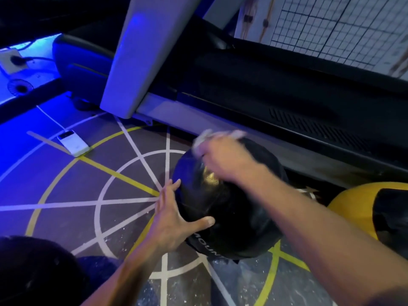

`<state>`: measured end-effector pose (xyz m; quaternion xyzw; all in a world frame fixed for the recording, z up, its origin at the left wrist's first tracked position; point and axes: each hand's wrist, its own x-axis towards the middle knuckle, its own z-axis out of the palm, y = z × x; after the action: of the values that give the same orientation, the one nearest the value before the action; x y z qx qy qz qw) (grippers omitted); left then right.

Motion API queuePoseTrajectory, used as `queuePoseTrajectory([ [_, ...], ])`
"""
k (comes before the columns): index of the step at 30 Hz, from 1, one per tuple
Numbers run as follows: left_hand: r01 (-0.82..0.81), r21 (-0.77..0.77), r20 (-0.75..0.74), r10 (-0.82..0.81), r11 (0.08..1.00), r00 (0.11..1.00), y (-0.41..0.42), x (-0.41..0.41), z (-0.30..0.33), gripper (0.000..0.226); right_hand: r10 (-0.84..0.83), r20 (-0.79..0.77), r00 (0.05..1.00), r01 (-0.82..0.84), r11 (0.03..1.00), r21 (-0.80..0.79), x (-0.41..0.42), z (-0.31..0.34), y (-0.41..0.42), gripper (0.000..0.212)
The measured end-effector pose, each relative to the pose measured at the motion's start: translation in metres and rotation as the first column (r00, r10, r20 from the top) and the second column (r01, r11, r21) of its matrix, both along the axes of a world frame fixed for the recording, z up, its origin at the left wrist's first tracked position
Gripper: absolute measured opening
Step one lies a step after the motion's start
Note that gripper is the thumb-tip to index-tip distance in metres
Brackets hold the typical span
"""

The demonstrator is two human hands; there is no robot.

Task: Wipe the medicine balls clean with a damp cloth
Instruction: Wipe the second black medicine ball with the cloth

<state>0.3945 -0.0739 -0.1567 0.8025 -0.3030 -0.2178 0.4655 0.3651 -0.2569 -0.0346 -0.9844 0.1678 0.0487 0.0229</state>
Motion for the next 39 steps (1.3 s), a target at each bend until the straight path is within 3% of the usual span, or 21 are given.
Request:
queuePoseTrajectory([
  [2,-0.010,-0.021,0.011,0.010,1.000,1.000,0.004,-0.003,-0.005,0.130,0.245,-0.104,0.964,-0.238,0.968,0.080,-0.006,-0.013,0.040,0.022],
  [4,-0.004,-0.024,0.017,0.005,1.000,1.000,0.009,-0.008,-0.007,0.124,0.338,-0.037,0.940,-0.334,0.939,0.086,-0.009,-0.005,0.023,0.030],
  [5,-0.002,-0.020,0.013,0.002,1.000,1.000,0.011,-0.011,-0.008,0.127,0.258,-0.003,0.966,-0.257,0.964,0.070,-0.007,0.004,-0.001,0.034],
  [7,0.005,-0.013,0.001,-0.005,1.000,1.000,0.014,-0.014,-0.007,0.136,-0.057,0.043,0.997,0.057,0.998,-0.016,0.000,0.021,-0.062,0.032],
  [9,0.030,-0.004,0.006,-0.030,1.000,1.000,0.016,-0.018,-0.004,0.137,-0.353,0.162,0.922,0.360,0.933,-0.018,-0.008,0.030,-0.112,0.028],
  [11,0.036,0.001,0.013,-0.036,0.999,0.999,0.017,-0.021,-0.002,0.135,-0.393,0.220,0.893,0.391,0.919,0.054,-0.012,0.026,-0.119,0.026],
  [16,0.024,-0.007,0.089,-0.023,1.000,0.996,0.010,-0.034,-0.001,0.130,-0.031,0.068,0.997,0.023,0.994,0.110,-0.003,0.003,-0.051,0.031],
  [19,0.002,0.026,0.118,-0.005,1.000,0.993,0.011,-0.038,-0.004,0.130,0.399,0.023,0.917,-0.399,0.908,0.128,-0.012,-0.005,-0.001,0.035],
  [21,0.003,0.035,0.125,-0.008,0.999,0.992,0.013,-0.040,-0.003,0.128,0.477,0.010,0.879,-0.469,0.859,0.205,-0.014,-0.001,-0.014,0.040],
  [22,0.009,0.040,0.123,-0.014,0.999,0.992,0.013,-0.042,-0.002,0.127,0.387,0.036,0.921,-0.385,0.895,0.226,-0.013,0.001,-0.034,0.040],
  [23,0.013,0.040,0.121,-0.018,0.999,0.992,0.013,-0.043,-0.001,0.125,0.192,0.042,0.980,-0.197,0.961,0.195,-0.013,0.008,-0.057,0.040],
  [25,0.018,0.039,0.127,-0.022,0.999,0.992,0.012,-0.045,0.001,0.123,-0.179,0.002,0.984,0.177,0.976,0.127,-0.014,0.014,-0.091,0.034],
  [26,0.020,0.034,0.132,-0.024,0.999,0.991,0.010,-0.044,0.001,0.123,-0.218,0.009,0.976,0.216,0.970,0.116,-0.016,0.016,-0.088,0.031],
  [29,0.013,0.017,0.120,-0.015,1.000,0.993,0.008,-0.041,0.000,0.117,0.133,0.011,0.991,-0.133,0.976,0.171,-0.022,0.004,-0.007,0.027],
  [32,0.003,0.023,0.138,-0.006,1.000,0.990,0.015,-0.044,-0.002,0.097,0.408,-0.053,0.911,-0.396,0.905,0.156,-0.043,-0.006,0.030,0.032],
  [33,-0.007,0.025,0.168,0.003,1.000,0.986,0.019,-0.048,-0.004,0.092,0.406,0.000,0.914,-0.402,0.905,0.138,-0.045,-0.002,0.022,0.037],
  [35,-0.016,0.050,0.292,0.000,0.999,0.956,0.029,-0.058,-0.012,0.082,0.234,0.115,0.965,-0.246,0.963,0.107,-0.040,0.000,-0.015,0.049],
  [37,-0.006,0.086,0.433,-0.032,0.996,0.901,0.033,-0.068,-0.022,0.072,-0.021,0.178,0.984,0.007,0.997,0.083,-0.029,0.005,-0.050,0.040],
  [39,-0.003,0.088,0.485,-0.040,0.996,0.874,0.029,-0.072,-0.024,0.068,-0.133,0.180,0.975,0.125,0.991,0.053,-0.016,0.002,-0.054,0.031],
])
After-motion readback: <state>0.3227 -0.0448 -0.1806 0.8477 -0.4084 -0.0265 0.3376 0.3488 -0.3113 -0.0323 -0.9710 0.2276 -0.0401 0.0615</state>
